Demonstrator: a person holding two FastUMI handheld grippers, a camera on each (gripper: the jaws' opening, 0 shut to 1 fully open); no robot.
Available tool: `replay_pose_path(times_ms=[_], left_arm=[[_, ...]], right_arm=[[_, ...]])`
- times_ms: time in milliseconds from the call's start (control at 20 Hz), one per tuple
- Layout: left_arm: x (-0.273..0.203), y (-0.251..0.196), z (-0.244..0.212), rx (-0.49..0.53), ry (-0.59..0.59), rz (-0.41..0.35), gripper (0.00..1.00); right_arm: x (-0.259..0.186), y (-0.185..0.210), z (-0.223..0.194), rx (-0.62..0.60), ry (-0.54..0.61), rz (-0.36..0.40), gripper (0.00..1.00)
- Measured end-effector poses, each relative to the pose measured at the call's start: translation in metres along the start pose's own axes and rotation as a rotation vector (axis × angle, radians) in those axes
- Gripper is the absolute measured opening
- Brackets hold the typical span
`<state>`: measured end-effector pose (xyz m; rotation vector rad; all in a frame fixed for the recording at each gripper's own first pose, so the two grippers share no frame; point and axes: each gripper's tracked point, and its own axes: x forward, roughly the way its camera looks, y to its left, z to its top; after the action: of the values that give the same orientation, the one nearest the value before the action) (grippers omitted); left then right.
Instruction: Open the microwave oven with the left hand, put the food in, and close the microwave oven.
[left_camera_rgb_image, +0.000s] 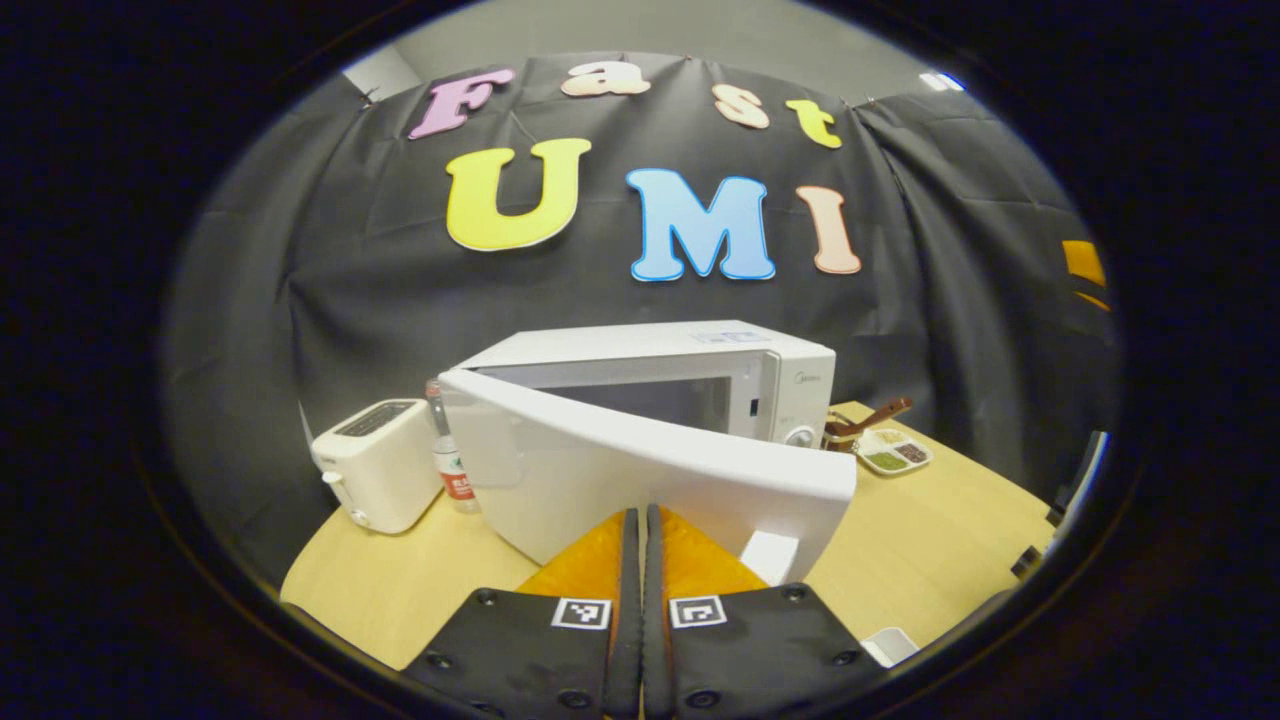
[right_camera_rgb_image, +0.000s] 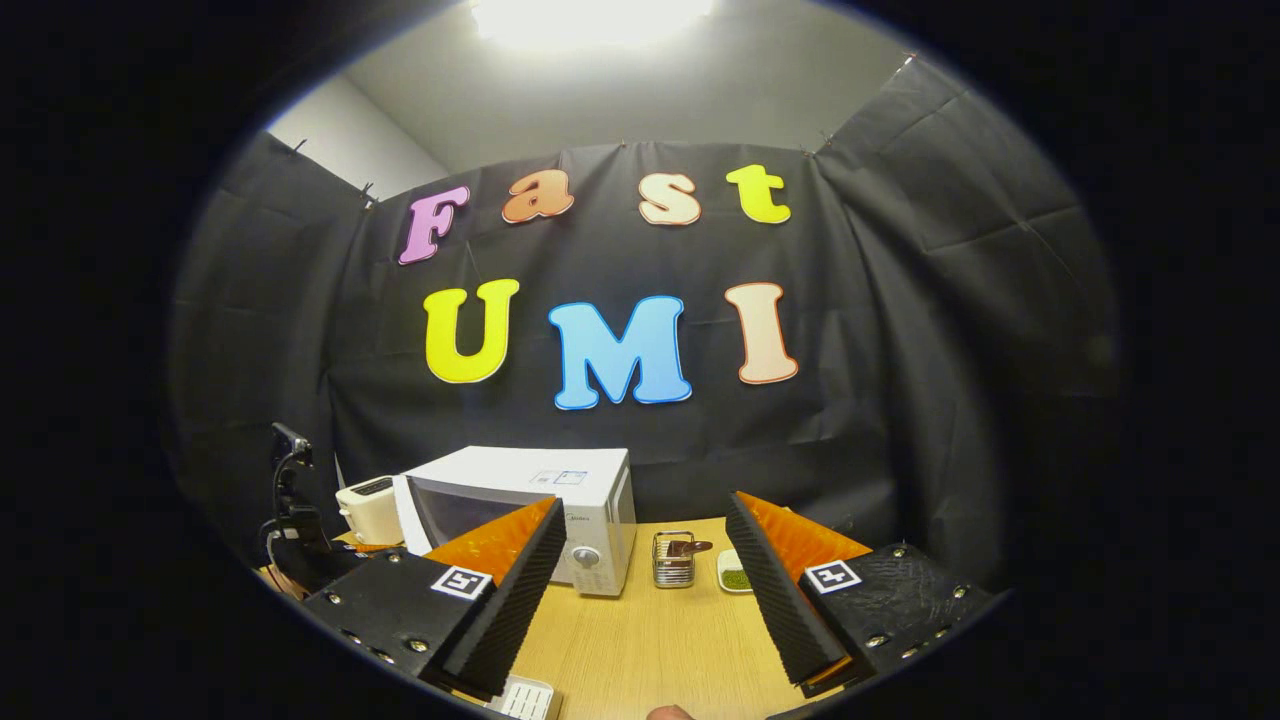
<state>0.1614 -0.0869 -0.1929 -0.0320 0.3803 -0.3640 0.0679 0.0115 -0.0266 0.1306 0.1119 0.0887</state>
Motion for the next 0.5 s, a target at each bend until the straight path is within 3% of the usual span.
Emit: replay_pose_path(times_ms=[500], left_arm=[[0.075, -0.018, 0.018, 0.022, -0.003, -0.108, 0.07]], right_arm=[[0.016, -0.010, -0.012, 0.014, 0.026, -0.118, 0.98]])
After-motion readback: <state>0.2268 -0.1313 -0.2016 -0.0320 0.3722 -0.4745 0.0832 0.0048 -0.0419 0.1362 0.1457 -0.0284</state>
